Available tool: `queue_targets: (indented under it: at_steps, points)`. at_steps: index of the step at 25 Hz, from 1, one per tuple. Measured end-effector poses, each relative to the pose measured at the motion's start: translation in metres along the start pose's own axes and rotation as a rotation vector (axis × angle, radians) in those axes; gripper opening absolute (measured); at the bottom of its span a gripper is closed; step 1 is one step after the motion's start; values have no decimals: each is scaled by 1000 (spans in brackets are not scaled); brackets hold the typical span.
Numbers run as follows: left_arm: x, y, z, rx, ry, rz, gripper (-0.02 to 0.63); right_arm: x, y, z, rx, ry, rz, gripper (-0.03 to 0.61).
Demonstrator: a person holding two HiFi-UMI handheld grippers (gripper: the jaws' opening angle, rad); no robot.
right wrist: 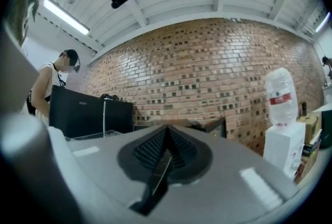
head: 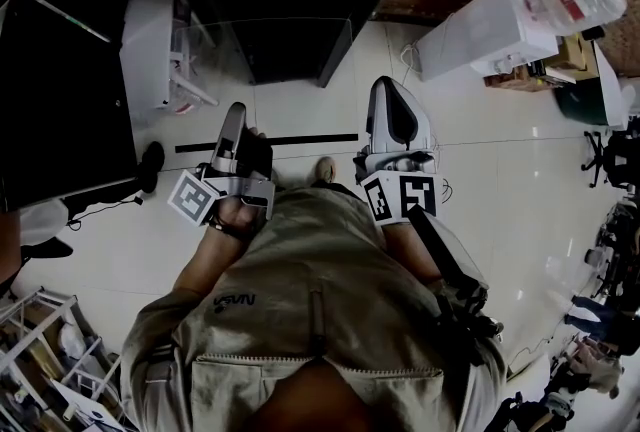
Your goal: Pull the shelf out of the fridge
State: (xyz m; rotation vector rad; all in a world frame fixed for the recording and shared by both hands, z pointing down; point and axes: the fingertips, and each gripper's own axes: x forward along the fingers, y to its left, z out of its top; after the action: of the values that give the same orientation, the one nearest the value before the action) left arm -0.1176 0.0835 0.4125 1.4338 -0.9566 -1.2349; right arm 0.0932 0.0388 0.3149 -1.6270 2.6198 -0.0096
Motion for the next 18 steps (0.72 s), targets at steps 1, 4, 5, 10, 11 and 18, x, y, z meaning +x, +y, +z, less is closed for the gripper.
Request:
queue_targets:
  at_steps: [1,4,5,10,11,18]
  points:
    - [-1,-1,1,-2,-3,-2,24,0,2,0,-3,2,2,0]
    - [-3,-2,4,-5,-13,-3,23,0,5,1,-12,3,8,0]
    - [-4,-2,5,-4,-15,-3,23,0,6,1,-14,3,10,0]
    - [-5,-3,7,-5,-23,-4,25,1,8,0,-17,9,21,0]
    - [-5,-4,7,-3,-24,-5,25,2,9,0,-16,11,24,0]
    - [-4,-5,7,1,-23,-5,25,2,8,0,-8,11,30,0]
